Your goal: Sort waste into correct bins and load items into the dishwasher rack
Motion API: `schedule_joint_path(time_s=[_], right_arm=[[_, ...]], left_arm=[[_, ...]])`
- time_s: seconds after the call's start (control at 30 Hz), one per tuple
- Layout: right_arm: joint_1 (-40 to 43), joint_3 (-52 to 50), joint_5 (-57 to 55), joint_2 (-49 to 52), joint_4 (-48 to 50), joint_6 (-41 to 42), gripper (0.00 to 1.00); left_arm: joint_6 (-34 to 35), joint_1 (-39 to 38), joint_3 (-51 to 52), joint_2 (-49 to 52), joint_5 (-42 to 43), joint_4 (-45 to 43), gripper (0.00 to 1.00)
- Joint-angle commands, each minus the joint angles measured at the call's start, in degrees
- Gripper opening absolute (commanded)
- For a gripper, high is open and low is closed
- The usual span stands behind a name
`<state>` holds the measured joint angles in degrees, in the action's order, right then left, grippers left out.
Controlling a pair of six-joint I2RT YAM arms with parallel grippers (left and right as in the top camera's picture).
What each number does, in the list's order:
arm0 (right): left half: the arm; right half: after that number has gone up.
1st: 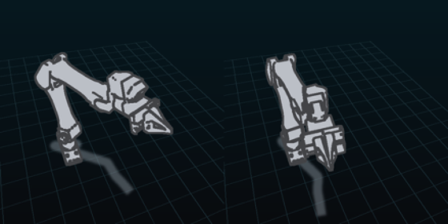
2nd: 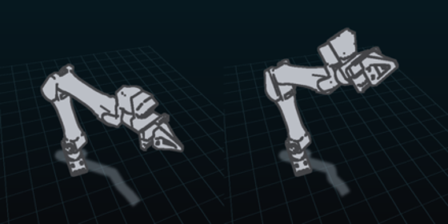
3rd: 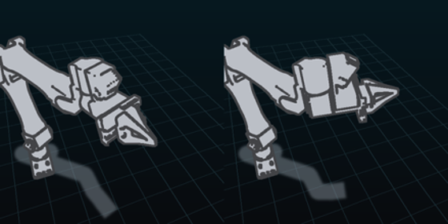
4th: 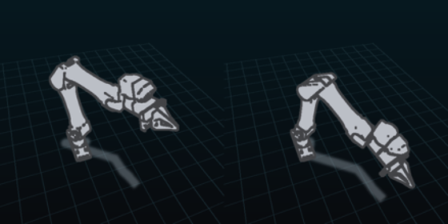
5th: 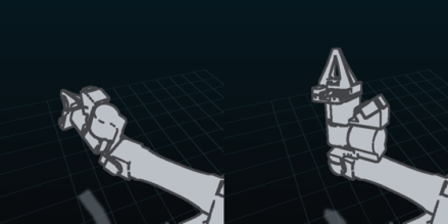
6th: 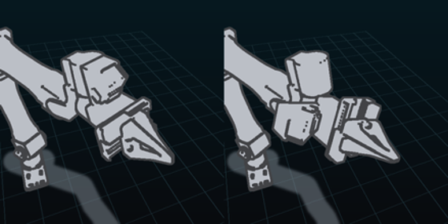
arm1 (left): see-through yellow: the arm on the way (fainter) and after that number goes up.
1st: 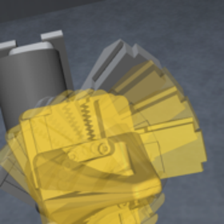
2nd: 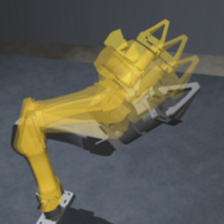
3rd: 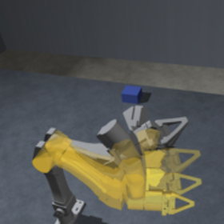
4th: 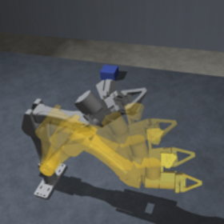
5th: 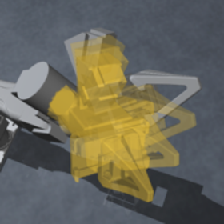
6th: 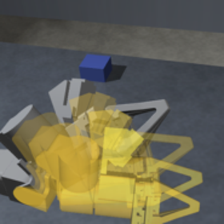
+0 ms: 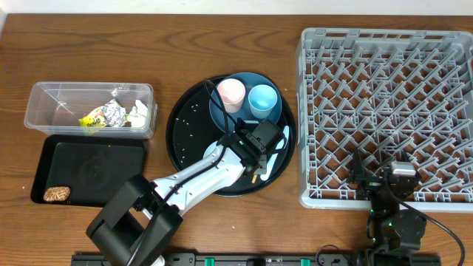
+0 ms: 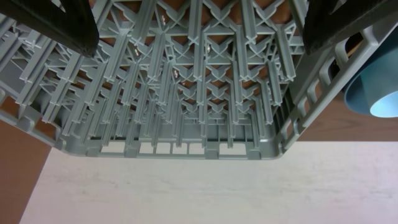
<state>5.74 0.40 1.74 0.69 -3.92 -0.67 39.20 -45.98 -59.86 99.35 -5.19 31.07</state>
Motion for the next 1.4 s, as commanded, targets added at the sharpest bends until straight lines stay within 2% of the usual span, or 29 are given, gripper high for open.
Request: schedule_joint_path(time_s=[0.0,0.27,0.37,0.7,1.2,1.37], right_arm=[[-0.5,-0.1,0.2,0.0,-0.2,-0.5,0.99],[-0.5,-0.1,0.2,0.0,-0.2,-0.5,0.99],[-0.5,-0.1,0.2,0.0,-0.2,-0.5,0.99],[-0.5,-0.1,0.2,0.0,-0.2,-0.5,0.99],[-0.5,-0.1,0.2,0.0,-0.2,-0.5,0.99],[-0.5,-0.1,0.2,0.0,-0.2,-0.5,0.99]], left_arm=[[0.1,-0.1,0.6,0.7,-1.7,0.3,0.22],[0.1,-0.1,0.6,1.0,-1.7,0.1,0.19],[0.1,-0.1,0.6,1.7,-1.7,-0.2,0.10],[-1.0,-0.1,0.5,3.2,-1.9,-0.6,0.06],[-2.1,0.0,-0.1,0.2,-2.4,-0.5,0.06],[-2.1,0.0,-0.1,0.2,-2.4,-0.5,0.10]])
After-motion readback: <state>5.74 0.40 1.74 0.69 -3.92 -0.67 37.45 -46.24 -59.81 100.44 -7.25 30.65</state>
